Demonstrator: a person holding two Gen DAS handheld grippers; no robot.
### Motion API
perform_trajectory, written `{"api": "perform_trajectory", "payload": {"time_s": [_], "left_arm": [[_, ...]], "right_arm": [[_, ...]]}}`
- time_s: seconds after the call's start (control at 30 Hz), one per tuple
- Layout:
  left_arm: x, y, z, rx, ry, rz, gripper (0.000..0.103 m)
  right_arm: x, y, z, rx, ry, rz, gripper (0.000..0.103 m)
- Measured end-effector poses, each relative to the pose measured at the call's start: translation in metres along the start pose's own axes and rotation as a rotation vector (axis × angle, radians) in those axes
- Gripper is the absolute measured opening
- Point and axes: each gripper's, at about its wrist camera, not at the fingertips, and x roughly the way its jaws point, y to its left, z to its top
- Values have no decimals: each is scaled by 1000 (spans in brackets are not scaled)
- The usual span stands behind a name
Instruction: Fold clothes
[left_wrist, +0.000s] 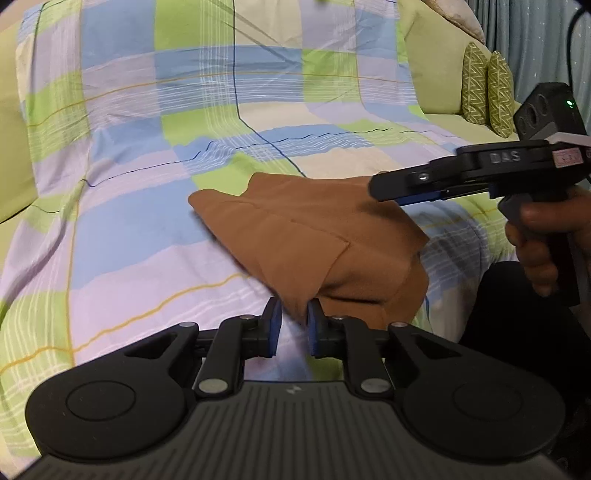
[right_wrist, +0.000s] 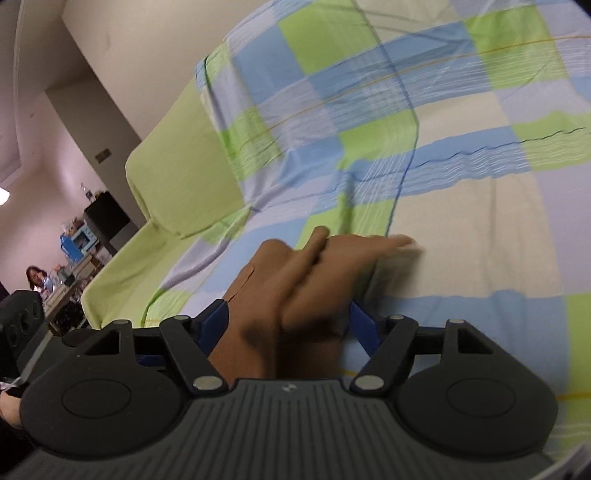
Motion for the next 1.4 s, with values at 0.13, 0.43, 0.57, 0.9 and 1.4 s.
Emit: {"api": "perform_trajectory", "payload": {"time_s": [0.13, 0.43, 0.57, 0.9, 1.4], "left_arm": [[-7, 4, 2, 8, -29, 1, 17], [-8, 14, 4, -14, -74, -14, 24], [-14, 21, 5, -12, -92, -21, 25], [-11, 34, 29, 123, -106, -34, 44], [34, 1, 84, 782, -63, -146, 63]], "right_arm": [[-5, 13, 3, -29, -57, -110, 60], [0, 20, 13, -26, 30, -30, 57], [10, 18, 4, 30, 73, 13, 35], [-6, 30, 5, -50, 90, -13, 16], [-18, 46, 7, -131, 102, 53, 2]]}}
